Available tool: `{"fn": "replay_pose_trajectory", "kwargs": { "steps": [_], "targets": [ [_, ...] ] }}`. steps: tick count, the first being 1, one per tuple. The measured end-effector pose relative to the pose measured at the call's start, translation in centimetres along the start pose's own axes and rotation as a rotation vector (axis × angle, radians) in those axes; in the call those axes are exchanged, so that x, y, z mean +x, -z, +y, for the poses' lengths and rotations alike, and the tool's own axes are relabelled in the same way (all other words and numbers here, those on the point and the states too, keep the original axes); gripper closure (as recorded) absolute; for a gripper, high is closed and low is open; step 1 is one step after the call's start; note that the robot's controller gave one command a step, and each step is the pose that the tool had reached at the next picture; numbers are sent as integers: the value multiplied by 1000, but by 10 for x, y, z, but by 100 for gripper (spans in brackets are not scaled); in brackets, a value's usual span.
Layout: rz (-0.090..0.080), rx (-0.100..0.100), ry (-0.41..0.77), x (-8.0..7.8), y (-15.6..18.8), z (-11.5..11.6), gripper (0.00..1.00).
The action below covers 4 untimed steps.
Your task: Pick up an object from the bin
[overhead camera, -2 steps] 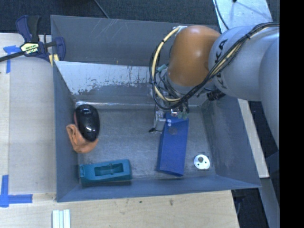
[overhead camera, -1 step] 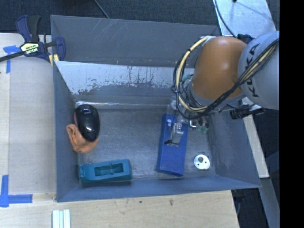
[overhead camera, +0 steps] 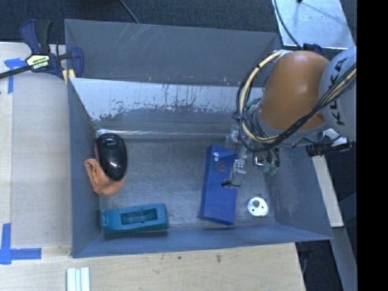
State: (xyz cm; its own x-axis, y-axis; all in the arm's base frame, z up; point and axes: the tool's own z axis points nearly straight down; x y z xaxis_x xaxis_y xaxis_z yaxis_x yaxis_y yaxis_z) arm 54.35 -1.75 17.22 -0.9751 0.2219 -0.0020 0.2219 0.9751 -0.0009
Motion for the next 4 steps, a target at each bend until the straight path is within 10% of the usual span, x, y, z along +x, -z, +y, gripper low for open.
{"fn": "replay_pose_trajectory", "kwargs": {
  "steps": [1,3,4],
  "targets": [
    [-4,-1,79,-11,-8,-9,0],
    [-3,-2,-254,-29,-41,-7,0],
    [-6,-1,147,-54,-74,12,100]
  ]
}}
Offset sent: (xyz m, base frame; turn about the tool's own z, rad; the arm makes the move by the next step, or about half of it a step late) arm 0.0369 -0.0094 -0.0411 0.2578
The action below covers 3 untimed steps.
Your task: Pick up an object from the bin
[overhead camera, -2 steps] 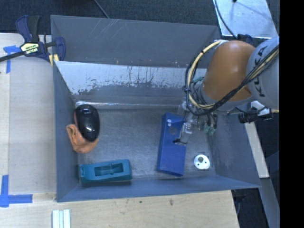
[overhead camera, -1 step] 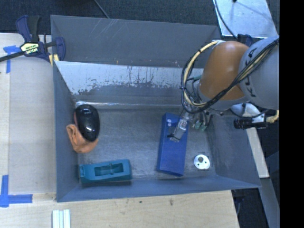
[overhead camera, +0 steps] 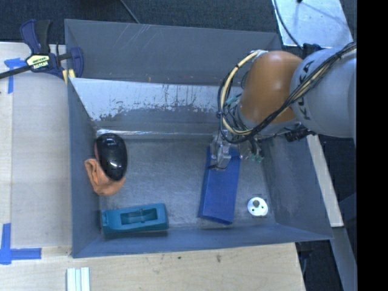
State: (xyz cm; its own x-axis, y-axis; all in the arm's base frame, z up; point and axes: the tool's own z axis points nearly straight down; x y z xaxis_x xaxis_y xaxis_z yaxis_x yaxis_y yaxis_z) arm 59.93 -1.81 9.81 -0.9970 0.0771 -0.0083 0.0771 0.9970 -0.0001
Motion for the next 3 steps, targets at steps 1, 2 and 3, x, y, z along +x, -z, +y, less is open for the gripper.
{"fn": "replay_pose_trajectory", "kwargs": {
  "steps": [1,2,3],
  "targets": [
    [0,0,0,0,0,0,100],
    [8,1,60,1,19,3,100],
    [8,0,83,-1,88,58,100]
  ]
}}
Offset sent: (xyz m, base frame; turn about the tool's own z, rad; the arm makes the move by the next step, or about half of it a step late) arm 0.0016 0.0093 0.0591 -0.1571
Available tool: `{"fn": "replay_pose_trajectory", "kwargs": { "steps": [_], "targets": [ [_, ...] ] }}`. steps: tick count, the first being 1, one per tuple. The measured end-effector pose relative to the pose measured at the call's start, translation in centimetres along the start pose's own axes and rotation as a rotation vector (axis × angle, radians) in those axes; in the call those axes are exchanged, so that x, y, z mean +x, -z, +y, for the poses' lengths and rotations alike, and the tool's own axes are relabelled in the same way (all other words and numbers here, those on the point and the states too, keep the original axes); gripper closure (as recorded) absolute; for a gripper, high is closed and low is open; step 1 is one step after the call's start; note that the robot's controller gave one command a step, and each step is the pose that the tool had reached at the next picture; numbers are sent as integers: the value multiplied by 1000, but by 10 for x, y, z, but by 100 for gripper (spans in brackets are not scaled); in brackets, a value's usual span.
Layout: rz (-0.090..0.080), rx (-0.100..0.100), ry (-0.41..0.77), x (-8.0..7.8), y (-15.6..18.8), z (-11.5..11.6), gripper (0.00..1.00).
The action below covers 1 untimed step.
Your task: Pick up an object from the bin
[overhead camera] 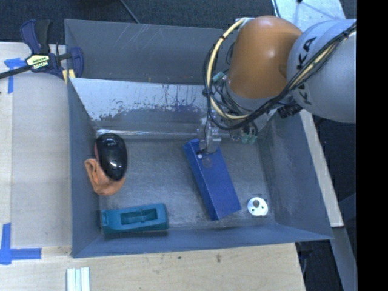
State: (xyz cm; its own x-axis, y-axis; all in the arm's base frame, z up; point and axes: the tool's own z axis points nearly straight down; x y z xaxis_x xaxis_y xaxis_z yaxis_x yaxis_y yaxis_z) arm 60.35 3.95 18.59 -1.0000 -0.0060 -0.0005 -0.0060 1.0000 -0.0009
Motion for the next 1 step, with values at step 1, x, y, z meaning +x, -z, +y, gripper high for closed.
{"fn": "replay_pose_trajectory", "kwargs": {
  "steps": [1],
  "targets": [
    [-4,-8,36,13,45,13,100]
  ]
}}
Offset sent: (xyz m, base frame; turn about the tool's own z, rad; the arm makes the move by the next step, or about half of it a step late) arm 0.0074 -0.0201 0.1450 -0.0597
